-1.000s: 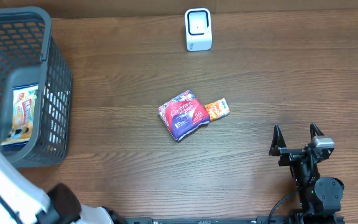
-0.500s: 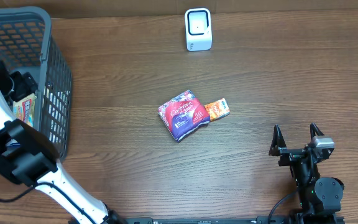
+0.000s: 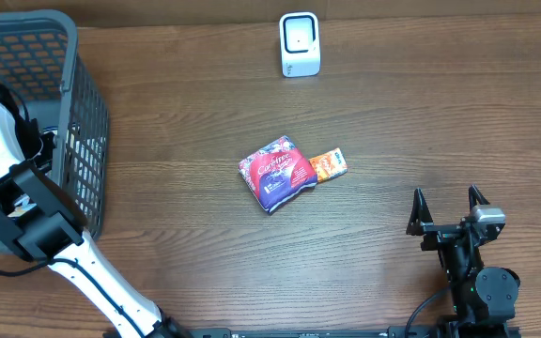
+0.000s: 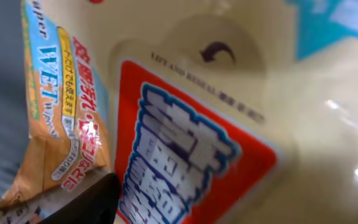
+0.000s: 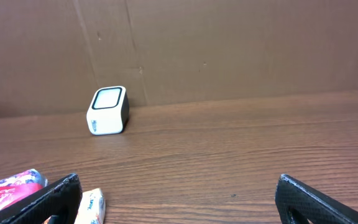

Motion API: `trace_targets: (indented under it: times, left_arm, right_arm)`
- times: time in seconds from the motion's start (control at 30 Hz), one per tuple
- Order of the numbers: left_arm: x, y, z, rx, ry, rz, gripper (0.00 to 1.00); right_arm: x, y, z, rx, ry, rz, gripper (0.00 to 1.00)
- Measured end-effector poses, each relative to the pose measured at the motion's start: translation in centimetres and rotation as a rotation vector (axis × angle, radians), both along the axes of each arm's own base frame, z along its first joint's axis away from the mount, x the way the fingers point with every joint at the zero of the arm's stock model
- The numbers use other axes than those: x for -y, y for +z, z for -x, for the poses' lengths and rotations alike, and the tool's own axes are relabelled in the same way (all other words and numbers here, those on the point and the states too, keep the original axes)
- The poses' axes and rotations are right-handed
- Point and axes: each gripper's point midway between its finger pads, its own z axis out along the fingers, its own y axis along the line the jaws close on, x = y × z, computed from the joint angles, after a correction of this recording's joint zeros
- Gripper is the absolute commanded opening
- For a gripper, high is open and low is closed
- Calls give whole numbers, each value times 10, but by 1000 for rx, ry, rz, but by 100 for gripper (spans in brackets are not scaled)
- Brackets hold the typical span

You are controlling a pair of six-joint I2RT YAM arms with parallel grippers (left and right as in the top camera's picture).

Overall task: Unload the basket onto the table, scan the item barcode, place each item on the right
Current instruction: 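Carry the yellow wipes pack to the table right of centre and release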

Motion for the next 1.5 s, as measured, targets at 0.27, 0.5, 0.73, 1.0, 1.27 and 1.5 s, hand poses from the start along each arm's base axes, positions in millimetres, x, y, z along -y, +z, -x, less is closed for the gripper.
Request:
trace_targets:
  times: [0.27, 0.5, 0.73, 1.0, 1.27, 1.5]
  left_arm:
    - [0, 29, 2, -5, 72, -9, 4]
    - [10, 236, -62, 644, 82, -125, 4]
    - [249, 426, -44, 1172, -419, 111, 4]
    - [491, 314, -88, 871, -837, 533, 4]
    - [713, 120, -56, 537, -1070, 714, 4]
    - [725, 79, -48, 487, -1088, 605, 81]
  right_arm:
    - [0, 0, 0, 0, -1, 0, 100]
    - [0, 0, 0, 0, -1, 0, 100]
    - [0, 0, 0, 0, -1, 0, 100]
    - [0, 0, 0, -1, 0, 0, 100]
    - [0, 0, 0, 0, -1, 0, 100]
    - [0, 0, 0, 0, 0, 0, 100]
